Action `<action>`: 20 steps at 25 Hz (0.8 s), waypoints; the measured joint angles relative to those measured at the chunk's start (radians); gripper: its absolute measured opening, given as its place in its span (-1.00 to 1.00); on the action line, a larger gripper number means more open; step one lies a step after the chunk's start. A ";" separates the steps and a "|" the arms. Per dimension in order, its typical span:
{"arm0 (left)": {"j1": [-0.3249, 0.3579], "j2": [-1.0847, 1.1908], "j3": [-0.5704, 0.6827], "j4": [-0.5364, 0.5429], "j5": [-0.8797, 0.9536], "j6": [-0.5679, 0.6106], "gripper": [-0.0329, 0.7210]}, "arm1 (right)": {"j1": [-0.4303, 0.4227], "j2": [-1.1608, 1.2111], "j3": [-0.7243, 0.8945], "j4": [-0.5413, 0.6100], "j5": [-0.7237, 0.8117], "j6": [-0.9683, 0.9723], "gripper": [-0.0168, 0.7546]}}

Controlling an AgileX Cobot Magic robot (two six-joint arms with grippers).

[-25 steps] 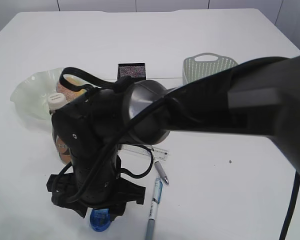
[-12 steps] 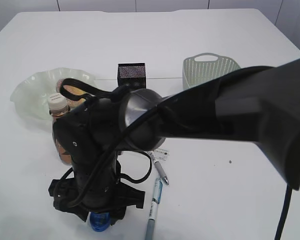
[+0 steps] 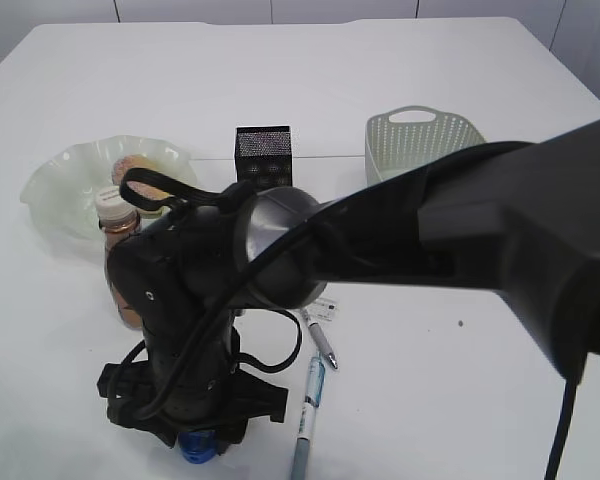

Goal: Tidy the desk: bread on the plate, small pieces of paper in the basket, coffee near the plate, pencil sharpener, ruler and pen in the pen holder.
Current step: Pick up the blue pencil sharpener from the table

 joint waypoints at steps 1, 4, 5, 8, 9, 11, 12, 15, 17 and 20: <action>0.000 0.000 0.000 0.004 -0.002 0.000 0.40 | 0.000 0.000 0.000 0.000 0.000 0.000 0.02; 0.000 0.000 0.000 0.009 -0.002 0.000 0.40 | 0.000 0.000 0.000 0.000 0.000 0.000 -0.09; 0.000 0.000 0.000 0.011 -0.002 0.000 0.40 | 0.000 0.000 0.000 0.000 0.000 0.002 -0.10; 0.000 0.000 0.000 0.011 -0.002 0.000 0.40 | 0.000 0.000 0.000 0.000 0.002 0.002 -0.11; 0.000 0.000 0.000 0.011 -0.002 0.000 0.40 | 0.000 0.000 -0.002 0.000 0.004 -0.005 -0.11; 0.000 0.000 0.000 0.011 -0.002 0.000 0.40 | 0.000 0.000 -0.002 0.000 0.013 -0.058 -0.11; 0.000 0.000 0.000 0.011 -0.002 0.000 0.40 | 0.000 0.000 -0.002 0.000 0.014 -0.093 -0.11; 0.000 0.000 0.000 0.011 -0.002 0.000 0.40 | -0.002 -0.006 -0.002 0.000 0.023 -0.184 -0.11; 0.000 0.000 0.000 0.012 -0.002 0.000 0.40 | -0.012 -0.026 -0.002 0.000 0.023 -0.244 -0.11; 0.000 0.000 0.000 0.012 -0.002 0.000 0.40 | -0.041 -0.073 -0.002 0.006 0.017 -0.356 -0.11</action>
